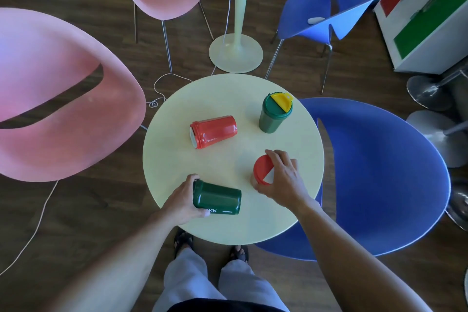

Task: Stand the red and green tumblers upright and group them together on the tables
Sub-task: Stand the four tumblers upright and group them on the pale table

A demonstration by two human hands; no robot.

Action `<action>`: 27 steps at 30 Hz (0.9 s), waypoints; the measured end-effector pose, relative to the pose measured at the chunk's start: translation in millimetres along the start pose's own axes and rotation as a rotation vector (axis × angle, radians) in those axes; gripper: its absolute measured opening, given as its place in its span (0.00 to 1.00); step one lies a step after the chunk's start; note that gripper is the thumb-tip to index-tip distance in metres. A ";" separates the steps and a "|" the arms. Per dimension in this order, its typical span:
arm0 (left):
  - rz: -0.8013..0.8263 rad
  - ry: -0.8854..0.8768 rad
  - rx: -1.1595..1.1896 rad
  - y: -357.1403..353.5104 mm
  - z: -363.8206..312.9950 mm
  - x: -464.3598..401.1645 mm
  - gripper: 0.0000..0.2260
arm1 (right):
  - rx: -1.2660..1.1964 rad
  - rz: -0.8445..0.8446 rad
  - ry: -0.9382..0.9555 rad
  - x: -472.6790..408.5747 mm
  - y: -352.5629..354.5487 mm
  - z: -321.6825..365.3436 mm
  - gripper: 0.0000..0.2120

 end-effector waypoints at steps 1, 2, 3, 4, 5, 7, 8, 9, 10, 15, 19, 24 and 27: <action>0.007 0.006 0.024 -1.0 0.2 0.0 0.42 | -0.021 0.015 -0.010 1.8 0.8 -1.8 0.48; 0.015 0.010 0.053 -1.6 0.5 -0.3 0.43 | -0.038 0.035 -0.020 3.2 2.2 -3.5 0.50; 0.026 0.015 0.080 -1.6 1.1 -0.5 0.45 | -0.049 0.054 -0.028 5.4 3.7 -4.8 0.52; 0.035 0.021 0.098 -0.8 1.2 -0.5 0.46 | -0.064 0.063 -0.040 7.5 5.4 -5.8 0.54; 0.039 0.027 0.111 0.7 1.5 -0.9 0.46 | -0.090 0.059 -0.054 9.9 7.1 -7.1 0.56; 0.043 0.040 0.138 4.1 2.4 -1.9 0.46 | -0.149 0.023 -0.076 14.4 9.6 -9.1 0.58; 0.049 0.044 0.151 5.4 3.1 -2.4 0.45 | -0.168 0.009 -0.081 16.4 10.2 -9.8 0.58; 0.056 0.046 0.158 6.3 3.5 -3.1 0.44 | -0.177 0.006 -0.085 17.9 10.3 -10.3 0.57; 0.062 0.048 0.163 6.7 3.9 -3.8 0.43 | -0.179 0.014 -0.090 18.9 9.9 -10.8 0.56; 0.063 0.031 0.134 4.0 3.0 -3.4 0.39 | -0.166 0.016 -0.087 19.8 7.2 -10.7 0.50; 0.034 -0.002 0.121 -2.2 2.0 0.2 0.37 | -0.182 0.016 -0.104 18.0 5.8 -10.4 0.49; -0.081 -0.077 0.119 8.7 -19.5 4.2 0.40 | -0.185 0.009 -0.096 17.2 6.2 -11.3 0.48; -0.236 -0.156 -0.023 27.3 -44.2 3.7 0.40 | -0.191 0.001 -0.091 18.5 6.5 -8.4 0.48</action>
Point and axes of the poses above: each hand's wrist, its own x-axis away from the middle knuckle, its own y-axis out of the back of the hand, z = x × y, the point moved 3 cm from there along -x, towards the middle knuckle, and after that the axes turned 11 degrees about z, right-handed, at the moved point
